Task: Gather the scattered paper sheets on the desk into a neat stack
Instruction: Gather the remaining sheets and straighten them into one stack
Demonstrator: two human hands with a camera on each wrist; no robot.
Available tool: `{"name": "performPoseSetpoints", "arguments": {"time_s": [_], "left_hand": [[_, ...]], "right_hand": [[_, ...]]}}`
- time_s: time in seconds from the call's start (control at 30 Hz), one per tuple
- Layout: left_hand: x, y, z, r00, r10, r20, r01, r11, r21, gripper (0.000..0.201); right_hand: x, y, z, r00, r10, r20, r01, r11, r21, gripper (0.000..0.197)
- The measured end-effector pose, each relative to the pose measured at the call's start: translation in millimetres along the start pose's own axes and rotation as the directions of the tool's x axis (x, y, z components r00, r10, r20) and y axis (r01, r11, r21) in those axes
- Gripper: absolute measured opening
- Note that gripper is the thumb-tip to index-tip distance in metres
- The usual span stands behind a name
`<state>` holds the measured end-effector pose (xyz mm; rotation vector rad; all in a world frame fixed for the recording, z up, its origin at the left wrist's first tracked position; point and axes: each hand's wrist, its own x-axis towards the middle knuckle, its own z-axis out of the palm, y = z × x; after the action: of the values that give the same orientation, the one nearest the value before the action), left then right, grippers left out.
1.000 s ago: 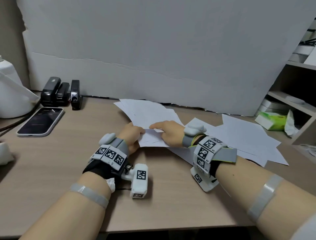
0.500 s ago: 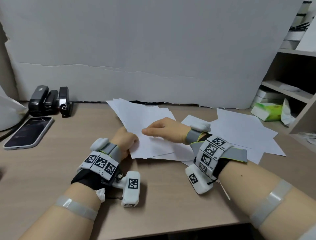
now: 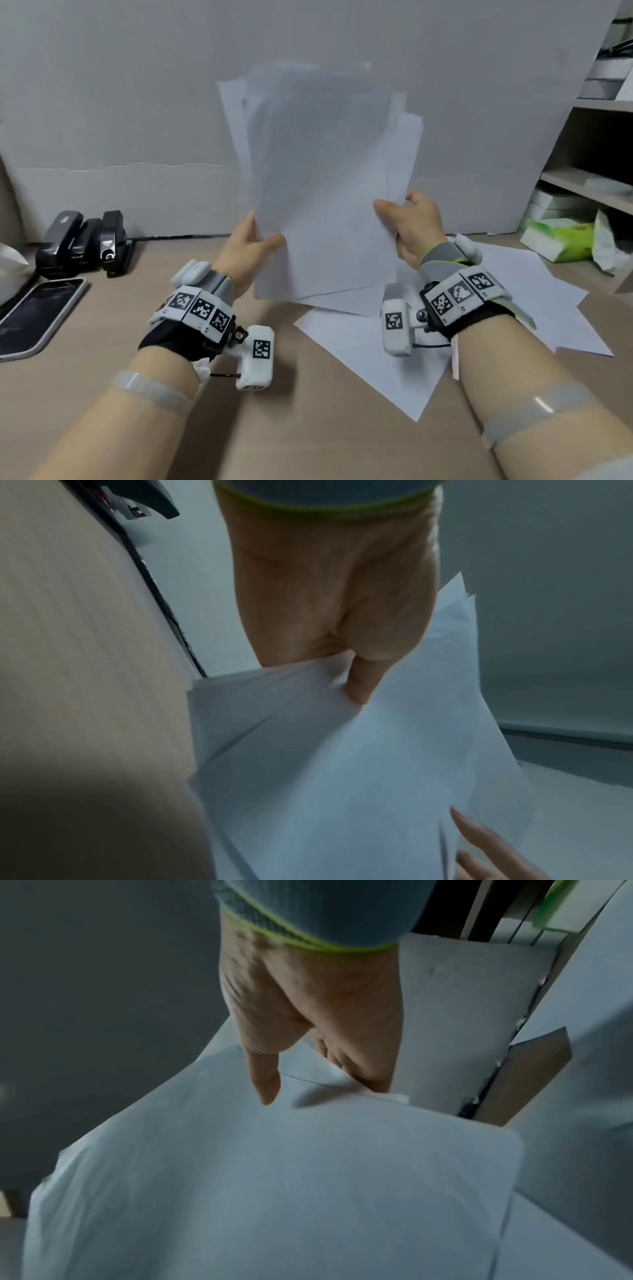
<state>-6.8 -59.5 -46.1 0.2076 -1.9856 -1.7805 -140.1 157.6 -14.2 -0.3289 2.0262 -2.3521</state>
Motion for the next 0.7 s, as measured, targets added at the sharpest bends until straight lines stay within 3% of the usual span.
{"name": "performPoseSetpoints", "arguments": {"time_s": [0.07,0.13,0.27,0.43,0.57,0.7], "left_hand": [[13,-2,3,0.998,0.011,-0.059,-0.011,1.0,-0.001,0.042],[28,-3,8,0.986,0.054,-0.159,-0.044,0.997,0.068,0.04],[41,-3,15,0.946,0.111,-0.304,-0.086,0.992,0.094,0.04],[44,-8,4,0.926,0.117,-0.36,-0.114,0.993,0.03,0.033],[45,-7,2,0.904,0.24,-0.353,-0.253,0.967,0.008,0.064],[49,0,3,0.887,0.309,-0.344,-0.319,0.947,0.029,0.09]], "right_hand": [[3,-2,6,0.99,-0.129,-0.055,0.131,0.991,0.033,0.034],[9,-4,17,0.969,-0.242,-0.058,0.243,0.97,0.013,0.022],[11,-2,34,0.921,-0.388,-0.034,0.384,0.919,-0.09,0.023],[14,8,30,0.938,-0.336,0.079,0.345,0.927,-0.149,0.022],[13,5,32,0.949,-0.291,0.117,0.307,0.94,-0.149,0.027],[11,5,42,0.959,-0.268,0.095,0.279,0.95,-0.138,0.047]]}}
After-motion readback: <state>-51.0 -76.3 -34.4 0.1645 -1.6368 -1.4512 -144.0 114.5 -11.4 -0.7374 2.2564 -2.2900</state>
